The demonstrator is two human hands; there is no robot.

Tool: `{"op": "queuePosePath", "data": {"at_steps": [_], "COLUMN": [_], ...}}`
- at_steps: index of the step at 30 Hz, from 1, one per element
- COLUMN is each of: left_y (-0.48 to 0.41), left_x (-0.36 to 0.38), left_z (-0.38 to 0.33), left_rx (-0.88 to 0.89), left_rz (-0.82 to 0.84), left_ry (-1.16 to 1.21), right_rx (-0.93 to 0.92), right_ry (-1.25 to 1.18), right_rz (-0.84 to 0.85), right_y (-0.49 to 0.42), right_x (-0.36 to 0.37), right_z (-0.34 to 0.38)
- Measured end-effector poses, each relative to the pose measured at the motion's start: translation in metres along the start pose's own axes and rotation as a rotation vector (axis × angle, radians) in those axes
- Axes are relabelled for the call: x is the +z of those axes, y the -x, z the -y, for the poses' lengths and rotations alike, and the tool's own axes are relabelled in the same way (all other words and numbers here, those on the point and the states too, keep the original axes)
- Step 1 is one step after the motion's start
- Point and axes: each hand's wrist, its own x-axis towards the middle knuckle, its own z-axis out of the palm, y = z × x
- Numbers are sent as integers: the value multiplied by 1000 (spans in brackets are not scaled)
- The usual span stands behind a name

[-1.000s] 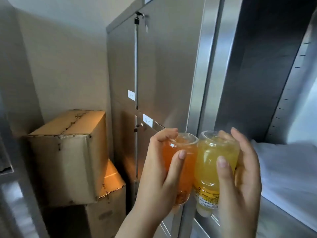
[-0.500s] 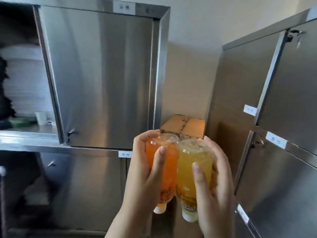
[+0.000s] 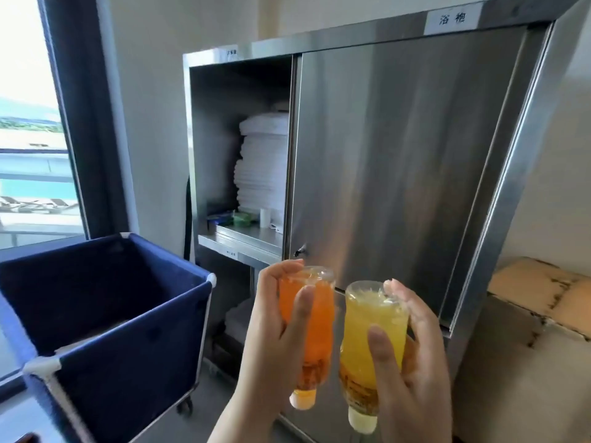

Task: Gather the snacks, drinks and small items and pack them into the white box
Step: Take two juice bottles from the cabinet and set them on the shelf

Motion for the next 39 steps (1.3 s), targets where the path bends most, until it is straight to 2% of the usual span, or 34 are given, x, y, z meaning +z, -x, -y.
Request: {"op": "queuePosePath", "data": {"at_steps": [7, 11, 16, 22, 28, 33, 39], "left_y": [-42, -52, -69, -110, -170, -218, -251], "left_x": [9, -2, -28, -76, -149, -205, -235], "left_z": [28, 50, 75, 112, 153, 192, 244], "left_rx": [-33, -68, -139, -63, -29, -80, -152], "left_rz": [-98, -155, -223, -249, -241, -268, -239], "left_ry": [-68, -146, -121, -188, -164, -142, -145], "right_rx": [-41, 11, 78, 68, 74, 77, 72], "right_ry": [-96, -149, -187, -190, -227, -228, -137], "right_rz": [44, 49, 125, 185, 201, 260, 341], "right_y": [-59, -69, -78, -91, -110, -119, -127], "right_x": [18, 44, 90, 164, 274, 358, 418], "right_z": [-39, -62, -83, -95, -94, -99, -120]}}
